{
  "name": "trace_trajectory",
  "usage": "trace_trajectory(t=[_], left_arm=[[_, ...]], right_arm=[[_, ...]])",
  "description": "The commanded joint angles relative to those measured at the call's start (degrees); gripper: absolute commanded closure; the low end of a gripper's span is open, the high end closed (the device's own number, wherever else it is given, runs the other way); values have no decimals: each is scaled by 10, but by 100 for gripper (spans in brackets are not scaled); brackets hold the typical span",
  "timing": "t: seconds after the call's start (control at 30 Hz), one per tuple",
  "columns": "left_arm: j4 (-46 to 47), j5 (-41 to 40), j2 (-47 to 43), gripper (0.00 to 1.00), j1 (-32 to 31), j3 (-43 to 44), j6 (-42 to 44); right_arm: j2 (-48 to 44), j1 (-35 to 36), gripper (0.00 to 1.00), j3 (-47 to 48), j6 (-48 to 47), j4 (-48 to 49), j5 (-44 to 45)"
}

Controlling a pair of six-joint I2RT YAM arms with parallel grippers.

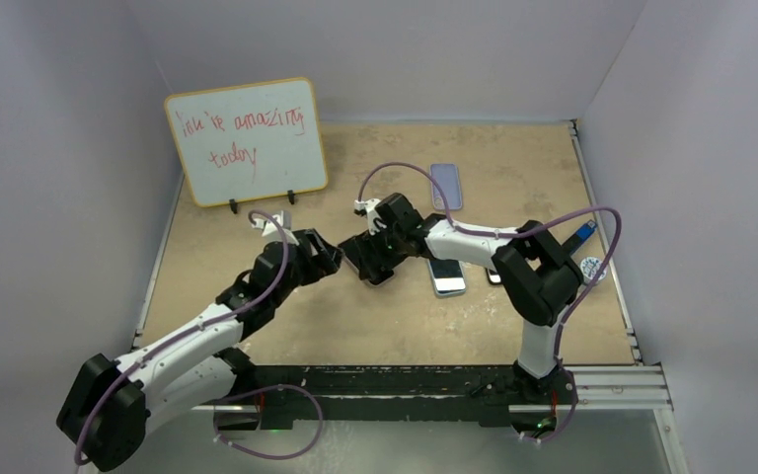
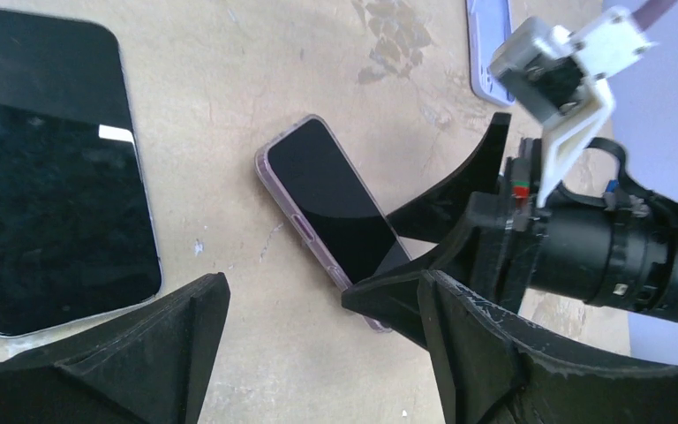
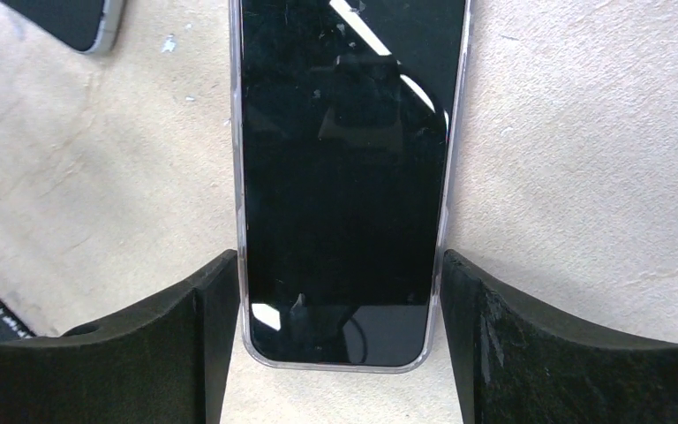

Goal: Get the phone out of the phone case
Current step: Pick up the phone at the center of the board.

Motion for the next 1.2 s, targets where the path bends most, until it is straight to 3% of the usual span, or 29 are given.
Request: trace_trajectory(t=[0.0, 0.43, 0.7, 0.93, 1.17], left_arm=[[54, 42, 40, 18, 4, 11, -37], [146, 76, 218, 20, 6, 35, -122], [211, 82, 261, 29, 6, 24, -167], [250, 102, 288, 53, 6, 29, -175], [270, 108, 261, 95, 14, 9, -146]], right_arm=[[41, -2, 87, -74, 38, 5, -130], [26, -6, 89, -136, 69, 90, -157], [29, -6, 89, -150, 81, 120, -166], [12, -6, 86, -165, 93, 143, -159], [-45, -6, 72, -202, 118, 209, -143]])
